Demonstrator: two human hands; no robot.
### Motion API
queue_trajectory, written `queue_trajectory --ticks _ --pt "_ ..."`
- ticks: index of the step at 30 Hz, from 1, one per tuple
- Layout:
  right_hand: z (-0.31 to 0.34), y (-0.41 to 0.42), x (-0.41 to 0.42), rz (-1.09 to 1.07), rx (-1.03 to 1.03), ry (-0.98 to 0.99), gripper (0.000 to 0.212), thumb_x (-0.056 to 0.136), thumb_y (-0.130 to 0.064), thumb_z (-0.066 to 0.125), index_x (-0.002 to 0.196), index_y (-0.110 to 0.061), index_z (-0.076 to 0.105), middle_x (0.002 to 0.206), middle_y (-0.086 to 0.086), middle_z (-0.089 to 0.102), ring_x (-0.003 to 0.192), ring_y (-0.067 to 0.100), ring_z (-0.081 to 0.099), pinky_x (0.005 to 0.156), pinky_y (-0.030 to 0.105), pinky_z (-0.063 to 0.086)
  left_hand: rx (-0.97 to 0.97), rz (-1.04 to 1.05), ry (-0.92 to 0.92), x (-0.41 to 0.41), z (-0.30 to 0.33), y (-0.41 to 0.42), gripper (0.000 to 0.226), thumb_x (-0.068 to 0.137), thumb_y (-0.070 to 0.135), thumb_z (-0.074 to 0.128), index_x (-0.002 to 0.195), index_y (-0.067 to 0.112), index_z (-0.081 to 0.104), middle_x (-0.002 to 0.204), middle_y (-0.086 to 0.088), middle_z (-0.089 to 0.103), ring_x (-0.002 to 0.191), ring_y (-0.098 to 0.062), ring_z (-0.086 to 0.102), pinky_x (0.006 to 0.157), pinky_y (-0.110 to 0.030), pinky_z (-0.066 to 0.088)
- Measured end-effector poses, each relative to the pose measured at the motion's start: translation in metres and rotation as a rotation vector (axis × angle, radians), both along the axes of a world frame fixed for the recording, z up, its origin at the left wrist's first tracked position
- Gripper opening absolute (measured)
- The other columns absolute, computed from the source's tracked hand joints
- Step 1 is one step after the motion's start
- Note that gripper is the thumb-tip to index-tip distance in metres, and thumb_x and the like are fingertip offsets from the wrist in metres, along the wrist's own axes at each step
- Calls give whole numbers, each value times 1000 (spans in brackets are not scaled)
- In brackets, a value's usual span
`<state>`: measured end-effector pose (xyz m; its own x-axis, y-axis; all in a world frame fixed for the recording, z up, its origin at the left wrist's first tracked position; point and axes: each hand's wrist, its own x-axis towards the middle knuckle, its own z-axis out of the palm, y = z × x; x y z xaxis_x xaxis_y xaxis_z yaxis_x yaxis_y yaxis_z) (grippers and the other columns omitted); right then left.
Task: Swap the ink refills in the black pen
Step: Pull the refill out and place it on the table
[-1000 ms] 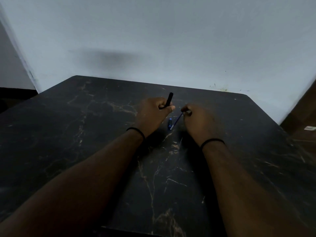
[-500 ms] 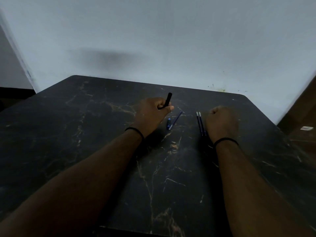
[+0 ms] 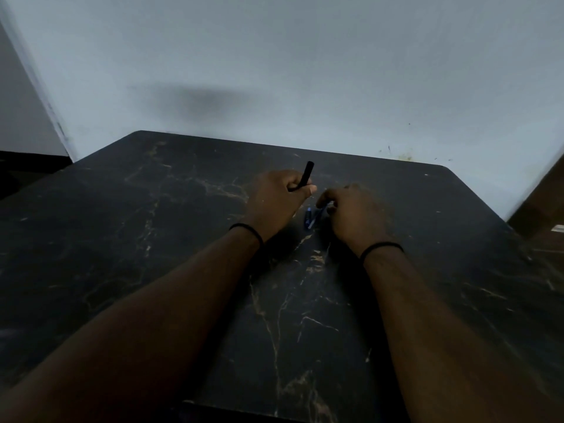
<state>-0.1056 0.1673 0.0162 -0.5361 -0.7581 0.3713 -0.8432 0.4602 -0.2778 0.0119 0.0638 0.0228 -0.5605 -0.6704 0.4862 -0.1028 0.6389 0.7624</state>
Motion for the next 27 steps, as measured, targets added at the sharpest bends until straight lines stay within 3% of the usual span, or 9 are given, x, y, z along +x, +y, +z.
queue_trajectory --ticks 4,7,11,15,22,27 --pt "0 -2 3 -19 -20 -3 26 89 -13 58 104 -30 71 110 10 63 101 31 60 85 38 50 -2 7 0 0 1 2 16 87 26 72 95 12 76 77 -8 73 71 -24 70 73 -46 59" --pt "-1 -7 5 -105 -73 -53 13 95 -29 57 102 -22 67 105 8 67 98 29 62 83 39 52 -5 12 8 2 1 1 16 87 26 72 95 12 76 74 -8 72 70 -24 70 73 -47 59" --pt "-5 -10 8 -204 -28 -31 37 98 -46 50 104 -13 65 105 10 68 97 32 65 81 37 50 -6 11 9 2 1 1 16 87 27 72 96 13 76 72 -2 71 69 -20 69 74 -44 59" --pt "-6 -12 14 -228 14 58 32 92 -44 59 99 -14 68 104 11 69 97 32 66 77 34 49 -9 9 7 1 0 1 16 88 27 72 96 14 76 72 -2 71 68 -18 69 74 -43 59" --pt "3 -12 20 -224 29 25 30 88 -34 63 103 -10 71 111 15 70 103 35 66 81 34 50 -26 30 5 -1 -3 -4 20 87 30 72 87 10 75 67 -12 71 62 -24 69 65 -44 57" --pt "7 -14 22 -205 89 36 30 88 -35 63 107 -13 70 115 12 68 104 32 65 76 32 45 -15 22 16 -2 -5 -5 15 86 29 73 87 14 75 62 -9 69 53 -16 65 58 -35 54"
